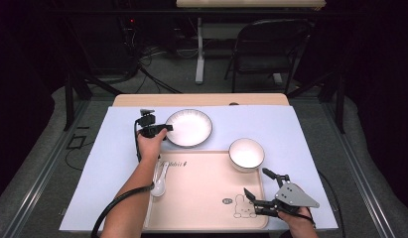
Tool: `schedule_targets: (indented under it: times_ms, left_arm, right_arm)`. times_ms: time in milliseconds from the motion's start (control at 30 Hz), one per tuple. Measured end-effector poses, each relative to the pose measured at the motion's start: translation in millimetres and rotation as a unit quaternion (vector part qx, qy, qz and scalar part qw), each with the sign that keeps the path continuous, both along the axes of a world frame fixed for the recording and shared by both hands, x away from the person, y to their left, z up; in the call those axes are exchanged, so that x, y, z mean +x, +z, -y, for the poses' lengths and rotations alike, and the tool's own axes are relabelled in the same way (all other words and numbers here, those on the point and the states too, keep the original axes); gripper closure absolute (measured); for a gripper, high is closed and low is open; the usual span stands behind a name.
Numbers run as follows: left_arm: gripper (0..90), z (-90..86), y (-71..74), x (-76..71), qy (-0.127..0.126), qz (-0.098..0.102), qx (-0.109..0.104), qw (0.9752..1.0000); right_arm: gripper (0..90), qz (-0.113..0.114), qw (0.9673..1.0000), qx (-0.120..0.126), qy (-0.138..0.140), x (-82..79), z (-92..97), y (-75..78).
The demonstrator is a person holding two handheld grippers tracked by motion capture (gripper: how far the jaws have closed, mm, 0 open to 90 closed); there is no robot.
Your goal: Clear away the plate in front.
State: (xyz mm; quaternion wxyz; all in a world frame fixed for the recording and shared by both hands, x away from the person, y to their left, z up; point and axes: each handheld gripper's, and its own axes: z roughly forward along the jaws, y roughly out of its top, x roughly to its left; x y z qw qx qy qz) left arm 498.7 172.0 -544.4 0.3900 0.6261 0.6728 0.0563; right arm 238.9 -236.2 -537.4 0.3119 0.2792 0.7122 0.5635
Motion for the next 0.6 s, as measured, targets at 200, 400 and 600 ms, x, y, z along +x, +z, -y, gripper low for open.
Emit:
schedule_targets:
  times_ms: [200, 400, 600]
  left_arm:
    - [61.0, 5.0, -1.1, 2.2, -0.002, -0.016, 0.000, 0.9999]
    - [65.9, 6.1, -2.7, 5.8, 0.005, -0.032, -0.001, 0.9995]
    - [68.6, 8.5, -6.5, 8.0, 0.012, -0.034, 0.003, 0.9994]
  right_arm:
    - [13.9, 0.001, 1.0000, 0.000, 0.000, 0.0, 0.4, 0.1]
    - [14.0, -0.003, 1.0000, 0.006, -0.001, -0.1, 1.1, 0.2]
    - [14.0, -0.002, 1.0000, 0.005, 0.000, 0.8, 1.5, 0.0]
